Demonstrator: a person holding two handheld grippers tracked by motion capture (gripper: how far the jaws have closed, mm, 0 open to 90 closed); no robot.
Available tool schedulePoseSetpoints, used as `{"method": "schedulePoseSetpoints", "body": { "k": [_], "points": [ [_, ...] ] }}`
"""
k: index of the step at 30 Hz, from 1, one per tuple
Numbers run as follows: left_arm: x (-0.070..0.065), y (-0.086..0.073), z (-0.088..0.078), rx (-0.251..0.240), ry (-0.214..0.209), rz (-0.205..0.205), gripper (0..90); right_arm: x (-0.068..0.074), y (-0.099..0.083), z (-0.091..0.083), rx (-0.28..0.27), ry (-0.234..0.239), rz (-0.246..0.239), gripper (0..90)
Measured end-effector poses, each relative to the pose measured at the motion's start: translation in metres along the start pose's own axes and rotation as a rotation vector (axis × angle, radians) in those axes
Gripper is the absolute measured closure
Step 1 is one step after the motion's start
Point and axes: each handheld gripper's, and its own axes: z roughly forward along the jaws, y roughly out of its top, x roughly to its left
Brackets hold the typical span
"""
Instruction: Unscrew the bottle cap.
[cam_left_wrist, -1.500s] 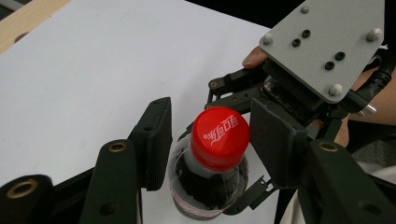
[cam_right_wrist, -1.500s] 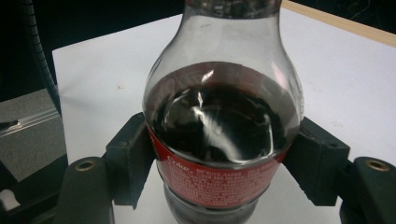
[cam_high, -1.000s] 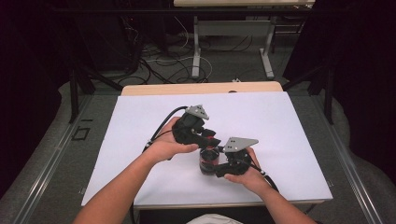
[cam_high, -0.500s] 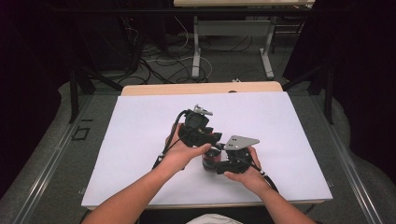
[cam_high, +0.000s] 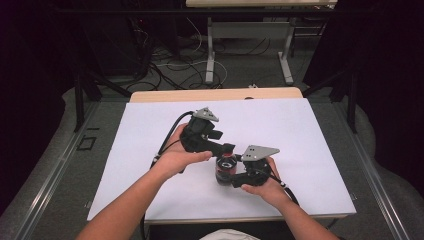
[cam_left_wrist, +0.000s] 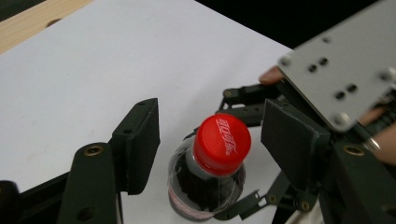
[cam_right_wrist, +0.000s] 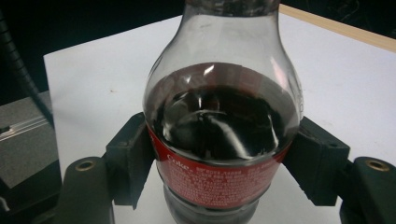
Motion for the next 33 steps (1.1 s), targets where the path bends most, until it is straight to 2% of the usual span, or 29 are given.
{"method": "schedulePoseSetpoints", "body": {
  "k": [4,5,6,7,13,14,16,19,20,21,22,25,27,30,31,33],
  "points": [
    [0.005,-0.002,-0.004,0.044,-0.011,0.096,37.6,0.001,0.000,0.000,-0.001,0.017,-0.013,30.0],
    [0.005,-0.004,-0.002,0.032,-0.010,0.106,37.6,0.001,0.000,0.000,-0.001,0.022,-0.013,30.0],
    [0.006,-0.005,-0.001,0.034,-0.012,0.113,37.6,0.001,0.000,0.000,0.000,0.025,-0.013,30.0],
    [0.008,-0.005,-0.001,0.045,-0.031,0.117,37.4,0.001,0.000,0.000,0.001,0.030,-0.014,30.0],
    [0.011,-0.007,0.005,0.024,-0.065,0.140,38.3,0.003,0.000,0.000,0.006,0.049,-0.019,30.0],
    [0.011,-0.007,0.005,0.038,-0.068,0.142,39.2,0.003,0.000,0.001,0.006,0.049,-0.021,30.0],
    [0.011,-0.006,0.006,0.034,-0.082,0.144,41.6,0.003,0.000,0.001,0.007,0.050,-0.021,30.0],
    [0.010,-0.006,0.009,0.025,-0.077,0.140,44.8,0.003,0.000,0.001,0.006,0.046,-0.023,30.0],
    [0.009,-0.006,0.011,0.017,-0.083,0.125,46.9,0.003,0.000,0.001,0.006,0.046,-0.026,30.0],
    [0.008,-0.005,0.011,0.031,-0.086,0.114,48.9,0.003,0.000,0.001,0.006,0.046,-0.025,30.0],
    [0.007,-0.005,0.013,0.014,-0.077,0.118,50.7,0.003,0.000,0.001,0.008,0.042,-0.023,30.0],
    [0.001,-0.003,0.015,0.023,-0.059,0.096,56.1,0.003,-0.001,0.002,0.004,0.039,-0.019,30.1],
    [-0.001,-0.001,0.016,0.042,-0.051,0.100,60.0,0.003,-0.001,0.002,0.009,0.038,-0.019,30.0],
    [-0.007,0.002,0.019,0.043,0.003,0.095,62.2,0.002,-0.001,0.002,0.007,0.033,-0.014,30.0],
    [-0.010,0.002,0.020,0.041,0.019,0.065,62.3,0.002,-0.001,0.002,0.008,0.027,-0.012,30.0],
    [-0.014,0.003,0.021,0.038,0.050,0.031,62.5,0.002,-0.001,0.001,0.009,0.026,-0.008,30.0]
  ]
}}
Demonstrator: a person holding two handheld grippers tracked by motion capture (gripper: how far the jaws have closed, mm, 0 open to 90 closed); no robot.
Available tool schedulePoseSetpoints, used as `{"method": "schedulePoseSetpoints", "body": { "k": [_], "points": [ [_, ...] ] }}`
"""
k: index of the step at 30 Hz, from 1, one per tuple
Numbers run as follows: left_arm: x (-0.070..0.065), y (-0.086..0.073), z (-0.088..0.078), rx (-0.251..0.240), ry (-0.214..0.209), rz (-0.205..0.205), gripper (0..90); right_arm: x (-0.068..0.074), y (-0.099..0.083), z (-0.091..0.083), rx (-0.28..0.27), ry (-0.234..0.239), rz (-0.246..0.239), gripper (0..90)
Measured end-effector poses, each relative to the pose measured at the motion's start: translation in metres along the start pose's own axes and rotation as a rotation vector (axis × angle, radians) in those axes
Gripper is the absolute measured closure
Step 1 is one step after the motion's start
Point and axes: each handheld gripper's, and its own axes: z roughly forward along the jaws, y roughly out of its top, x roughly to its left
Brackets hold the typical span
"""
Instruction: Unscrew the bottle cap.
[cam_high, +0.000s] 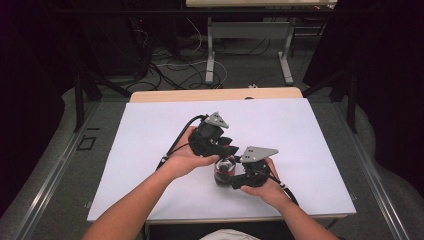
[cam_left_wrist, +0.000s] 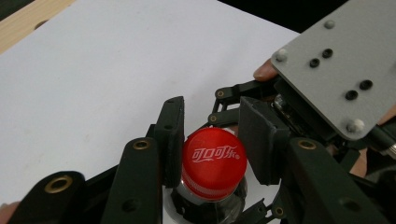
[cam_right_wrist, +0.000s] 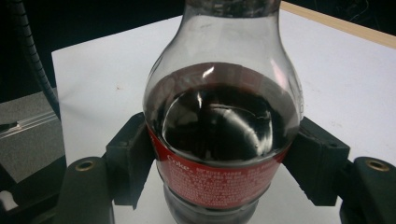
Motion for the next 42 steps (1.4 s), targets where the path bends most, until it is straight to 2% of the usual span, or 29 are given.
{"method": "schedulePoseSetpoints", "body": {
  "k": [3,5,8,10,13,15,16,18,19,21,22,23,25,26,27,30,32,33,35,36,37,40,42],
  "points": [
    [-0.004,0.002,0.001,0.000,0.049,-0.084,62.8,0.000,0.000,0.000,0.001,-0.012,0.005,30.0],
    [-0.005,0.003,0.002,-0.001,0.081,-0.113,62.9,0.000,0.000,0.000,-0.003,-0.026,0.011,30.0],
    [-0.008,0.004,0.003,-0.012,0.106,-0.171,63.0,-0.001,0.000,0.000,-0.001,-0.029,0.011,30.0],
    [-0.008,0.004,0.004,-0.026,0.110,-0.193,63.1,-0.001,0.000,0.000,-0.002,-0.037,0.014,30.0],
    [-0.007,0.005,0.004,-0.018,0.103,-0.191,62.9,-0.001,0.000,0.000,-0.011,-0.039,0.021,30.0],
    [-0.007,0.005,0.004,-0.030,0.094,-0.204,61.6,-0.001,0.000,0.000,-0.012,-0.040,0.019,30.0],
    [-0.002,0.005,0.002,-0.016,0.054,-0.211,56.8,-0.001,0.000,-0.001,-0.010,-0.041,0.017,30.0],
    [0.000,0.004,0.000,-0.032,0.039,-0.203,52.6,-0.002,0.000,-0.001,-0.013,-0.043,0.012,30.0],
    [0.002,0.004,-0.002,-0.034,0.037,-0.182,50.4,-0.002,0.000,-0.001,-0.015,-0.039,0.013,30.0],
    [0.003,0.003,-0.005,-0.050,0.008,-0.180,47.4,-0.002,0.000,-0.002,-0.017,-0.037,0.019,30.0],
    [0.004,0.003,-0.007,-0.047,-0.009,-0.157,45.4,-0.003,0.000,-0.002,-0.017,-0.034,0.019,30.0],
    [0.005,0.003,-0.009,-0.049,-0.017,-0.150,43.9,-0.003,0.000,-0.002,-0.012,-0.031,0.019,30.0],
    [0.006,0.002,-0.012,-0.060,-0.034,-0.107,43.8,-0.003,0.000,-0.002,-0.014,-0.029,0.018,30.0],
    [0.007,0.002,-0.014,-0.044,-0.040,-0.086,43.5,-0.002,0.000,-0.002,-0.015,-0.029,0.017,30.0],
    [0.008,0.002,-0.015,-0.041,-0.043,-0.045,43.6,-0.002,0.000,-0.002,-0.013,-0.023,0.015,30.0],
    [0.010,0.000,-0.017,-0.015,-0.060,0.009,43.8,-0.002,0.000,-0.001,-0.016,-0.018,0.008,30.0],
    [0.013,0.000,-0.019,0.013,-0.092,0.073,44.2,-0.001,0.001,-0.002,-0.016,-0.012,0.007,30.0],
    [0.013,-0.001,-0.018,0.004,-0.091,0.079,44.5,-0.001,0.001,-0.002,-0.016,-0.009,0.007,30.0],
    [0.016,-0.001,-0.019,0.032,-0.102,0.106,44.8,-0.001,0.001,-0.002,-0.004,-0.002,-0.002,30.0],
    [0.017,-0.001,-0.018,0.040,-0.108,0.102,45.0,-0.001,0.001,-0.002,-0.003,-0.002,-0.004,30.0],
    [0.019,-0.001,-0.017,0.053,-0.105,0.116,45.4,-0.001,0.001,-0.002,-0.015,-0.001,-0.005,30.0],
    [0.023,-0.001,-0.015,0.060,-0.124,0.117,46.4,0.001,0.001,-0.001,-0.013,0.007,-0.014,30.0],
    [0.024,-0.001,-0.014,0.048,-0.151,0.116,46.6,0.001,0.001,-0.002,0.001,0.013,-0.015,30.0]
  ]
}}
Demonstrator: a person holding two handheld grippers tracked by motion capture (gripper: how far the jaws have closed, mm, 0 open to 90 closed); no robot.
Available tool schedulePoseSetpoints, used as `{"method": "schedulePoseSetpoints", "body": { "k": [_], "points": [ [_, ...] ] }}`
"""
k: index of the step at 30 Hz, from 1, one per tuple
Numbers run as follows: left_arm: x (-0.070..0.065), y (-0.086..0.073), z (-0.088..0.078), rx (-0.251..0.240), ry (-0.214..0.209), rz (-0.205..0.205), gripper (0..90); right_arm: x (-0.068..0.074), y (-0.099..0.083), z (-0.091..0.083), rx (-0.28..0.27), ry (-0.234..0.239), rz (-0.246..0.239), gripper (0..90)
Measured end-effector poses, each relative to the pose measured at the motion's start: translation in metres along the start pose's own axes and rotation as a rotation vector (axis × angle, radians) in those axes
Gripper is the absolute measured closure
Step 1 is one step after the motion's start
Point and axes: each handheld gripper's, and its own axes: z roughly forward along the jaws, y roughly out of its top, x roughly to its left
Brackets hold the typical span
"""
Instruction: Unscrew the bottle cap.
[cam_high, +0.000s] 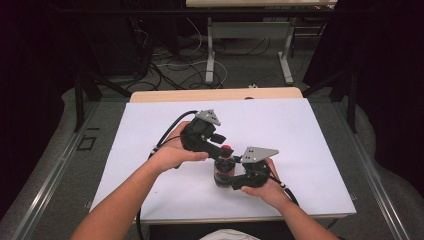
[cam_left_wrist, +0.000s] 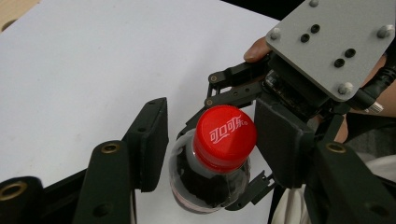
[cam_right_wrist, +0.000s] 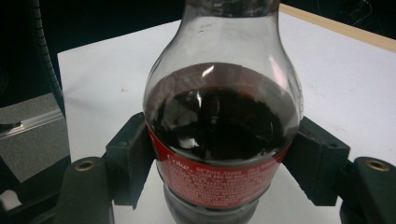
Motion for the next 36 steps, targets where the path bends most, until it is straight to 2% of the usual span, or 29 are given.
{"method": "schedulePoseSetpoints", "body": {
  "k": [2,4,5,6,8,10,11,12,13,15,17,21,22,23,24,25,26,27,29,31,34,36],
  "points": [
    [0.000,0.000,0.001,-0.005,-0.001,0.002,47.9,0.000,0.000,0.000,-0.002,0.002,0.001,30.0],
    [0.001,-0.001,0.002,-0.008,-0.025,0.006,49.4,0.000,0.000,0.001,-0.017,-0.002,-0.002,30.0],
    [-0.001,-0.001,0.004,-0.018,-0.020,-0.003,50.5,0.000,0.000,0.001,-0.017,-0.002,-0.004,30.0],
    [0.000,-0.001,0.005,-0.009,-0.019,0.015,51.1,0.001,0.000,0.001,-0.015,-0.001,-0.007,29.9],
    [-0.003,0.000,0.005,0.008,-0.032,0.024,54.5,0.001,-0.001,0.001,-0.016,0.006,-0.006,30.0],
    [-0.004,0.000,0.007,0.006,-0.026,0.030,56.8,0.002,0.000,0.001,-0.016,0.013,-0.008,30.0],
    [-0.006,0.001,0.009,0.025,-0.006,0.045,59.5,0.002,0.000,0.001,-0.014,0.013,-0.007,30.0],
    [-0.006,0.001,0.009,0.025,-0.006,0.045,60.3,0.002,0.000,0.001,-0.002,0.016,-0.009,30.0],
    [-0.006,0.002,0.010,0.032,0.001,0.046,60.4,0.002,0.000,0.002,-0.017,0.010,-0.008,30.0],
    [-0.007,0.002,0.011,0.031,0.001,0.042,60.8,0.001,-0.001,0.002,-0.013,0.008,-0.005,30.0],
    [-0.008,0.003,0.011,0.030,0.019,0.036,61.0,0.000,-0.001,0.001,0.001,0.009,-0.002,30.0],
    [-0.013,0.004,0.014,0.007,0.079,-0.012,61.4,-0.001,-0.001,0.001,-0.017,-0.017,0.013,30.0],
    [-0.013,0.004,0.014,0.007,0.079,-0.012,61.4,-0.002,-0.001,0.000,-0.009,-0.018,0.013,30.0],
    [-0.015,0.004,0.016,-0.014,0.105,-0.062,61.4,-0.002,-0.001,0.000,-0.016,-0.028,0.017,30.0],
    [-0.015,0.004,0.016,-0.014,0.105,-0.062,61.4,-0.002,-0.001,0.000,-0.020,-0.038,0.020,30.0],
    [-0.018,0.006,0.017,-0.014,0.133,-0.120,61.4,-0.002,-0.001,0.000,-0.020,-0.046,0.022,30.0],
    [-0.020,0.006,0.019,-0.036,0.153,-0.160,61.4,-0.003,-0.001,0.000,-0.021,-0.055,0.027,30.0],
    [-0.022,0.007,0.020,-0.038,0.172,-0.181,61.4,-0.002,0.000,0.000,-0.018,-0.065,0.038,30.0],
    [-0.025,0.009,0.022,-0.043,0.220,-0.252,61.4,-0.003,0.000,-0.001,-0.014,-0.073,0.046,30.0],
    [-0.026,0.010,0.024,-0.059,0.243,-0.307,61.6,-0.003,-0.001,-0.001,-0.012,-0.089,0.052,30.0],
    [-0.029,0.013,0.025,-0.095,0.265,-0.355,61.6,-0.004,-0.001,0.000,-0.012,-0.093,0.055,30.1],
    [-0.028,0.014,0.023,-0.097,0.267,-0.356,61.6,-0.003,-0.002,0.000,-0.011,-0.091,0.053,30.0]
  ]
}}
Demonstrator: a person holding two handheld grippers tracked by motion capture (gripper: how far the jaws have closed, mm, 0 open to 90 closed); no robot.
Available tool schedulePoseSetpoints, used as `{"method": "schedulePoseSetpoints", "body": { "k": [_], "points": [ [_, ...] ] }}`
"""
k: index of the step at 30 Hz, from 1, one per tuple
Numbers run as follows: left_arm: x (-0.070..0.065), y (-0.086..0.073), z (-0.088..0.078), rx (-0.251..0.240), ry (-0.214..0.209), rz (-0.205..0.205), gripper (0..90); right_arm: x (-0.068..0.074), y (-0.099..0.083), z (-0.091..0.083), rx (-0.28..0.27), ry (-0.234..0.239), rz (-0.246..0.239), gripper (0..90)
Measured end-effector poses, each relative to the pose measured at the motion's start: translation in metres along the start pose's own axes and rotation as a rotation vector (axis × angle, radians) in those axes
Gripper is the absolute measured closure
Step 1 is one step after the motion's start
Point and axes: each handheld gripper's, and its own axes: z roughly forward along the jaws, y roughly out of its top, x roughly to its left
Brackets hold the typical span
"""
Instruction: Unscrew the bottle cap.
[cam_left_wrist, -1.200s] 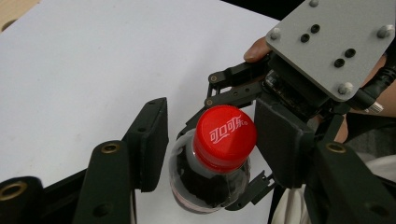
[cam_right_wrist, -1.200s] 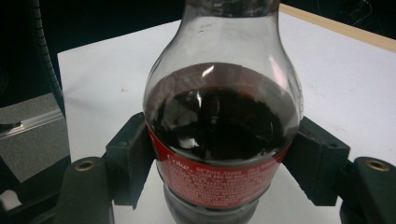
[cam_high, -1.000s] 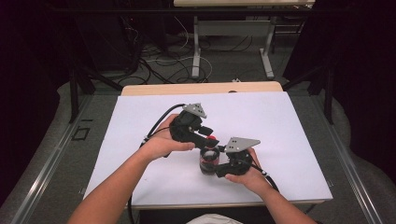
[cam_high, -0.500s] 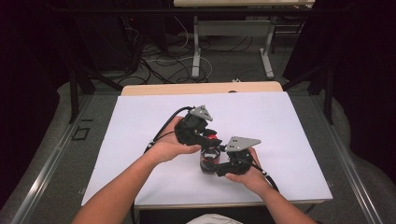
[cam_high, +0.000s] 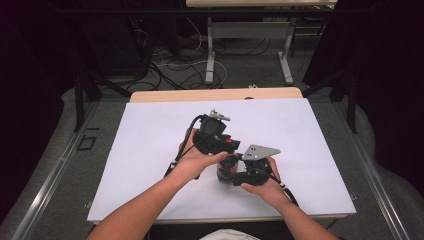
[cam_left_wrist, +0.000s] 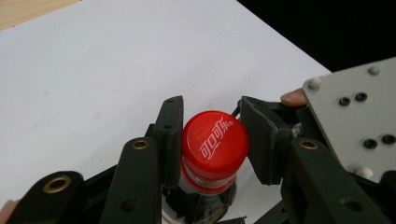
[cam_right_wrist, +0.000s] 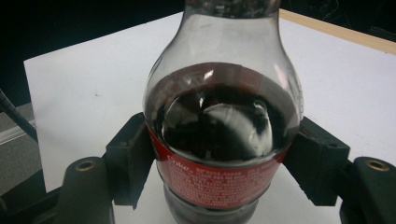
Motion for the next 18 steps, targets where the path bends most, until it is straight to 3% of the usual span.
{"method": "schedulePoseSetpoints", "body": {
  "k": [5,7,18],
  "points": [
    [0.001,0.003,-0.004,-0.002,-0.008,-0.014,61.6,0.000,0.000,0.001,-0.005,0.009,-0.006,30.0],
    [0.006,0.004,-0.007,-0.004,-0.010,0.002,61.6,0.000,0.000,0.001,0.000,0.005,-0.002,30.0],
    [0.037,0.005,-0.023,-0.016,0.021,-0.052,61.6,-0.005,-0.001,0.000,-0.015,-0.016,0.007,30.0]
  ]
}}
